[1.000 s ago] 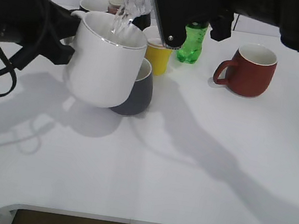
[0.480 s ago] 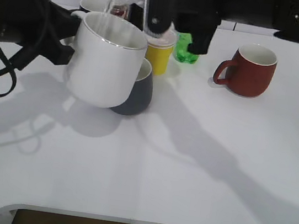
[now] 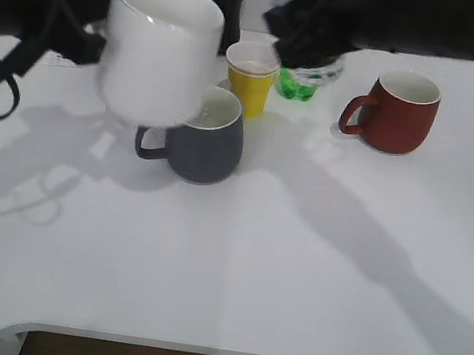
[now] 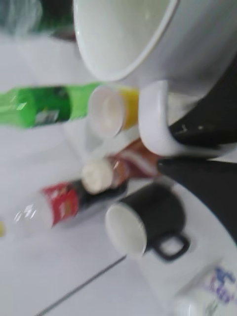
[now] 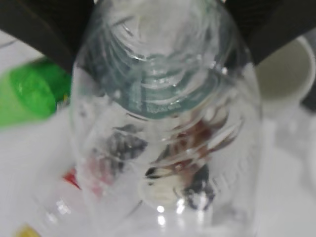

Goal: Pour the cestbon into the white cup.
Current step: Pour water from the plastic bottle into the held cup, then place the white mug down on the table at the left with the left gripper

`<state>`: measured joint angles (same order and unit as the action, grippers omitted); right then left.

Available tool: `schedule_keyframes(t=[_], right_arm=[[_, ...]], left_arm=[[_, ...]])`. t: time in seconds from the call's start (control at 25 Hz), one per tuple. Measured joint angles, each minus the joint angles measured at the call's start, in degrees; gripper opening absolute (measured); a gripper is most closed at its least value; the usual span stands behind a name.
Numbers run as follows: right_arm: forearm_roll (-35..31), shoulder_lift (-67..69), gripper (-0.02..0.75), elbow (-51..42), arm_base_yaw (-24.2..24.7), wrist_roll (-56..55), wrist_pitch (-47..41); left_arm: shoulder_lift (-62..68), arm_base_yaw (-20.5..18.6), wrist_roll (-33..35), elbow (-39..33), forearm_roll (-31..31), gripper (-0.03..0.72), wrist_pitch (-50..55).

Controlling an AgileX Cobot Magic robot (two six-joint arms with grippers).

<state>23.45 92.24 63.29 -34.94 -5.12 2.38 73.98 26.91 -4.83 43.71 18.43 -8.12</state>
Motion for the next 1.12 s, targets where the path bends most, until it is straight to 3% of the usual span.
schedule_keyframes(t=[0.12, 0.2, 0.44, 0.72, 1.12], right_arm=[[-5.6, -2.7, 0.468, -7.3, 6.5, -2.7, 7.4], [-5.8, -4.0, 0.468, -13.6, 11.1, -6.7, 13.4], [2.5, -1.6, 0.468, -27.3, 19.6, -20.9, 36.0], [1.8, 1.9, 0.468, -29.1, 20.6, -15.2, 39.6], [1.2, 1.9, 0.468, -29.1, 20.6, -14.1, 40.5]], left_arm=[[0.0, -4.4, 0.0, -2.0, -0.7, 0.040, -8.3], [0.4, -8.0, 0.0, -5.0, -3.0, 0.040, -16.7], [10.1, -16.5, 0.0, -10.6, -8.4, 0.040, -33.6], [23.8, -17.5, 0.1, -10.8, -8.8, 0.040, -46.9], [32.2, -17.7, 6.0, -10.8, -12.4, 0.040, -50.4]])
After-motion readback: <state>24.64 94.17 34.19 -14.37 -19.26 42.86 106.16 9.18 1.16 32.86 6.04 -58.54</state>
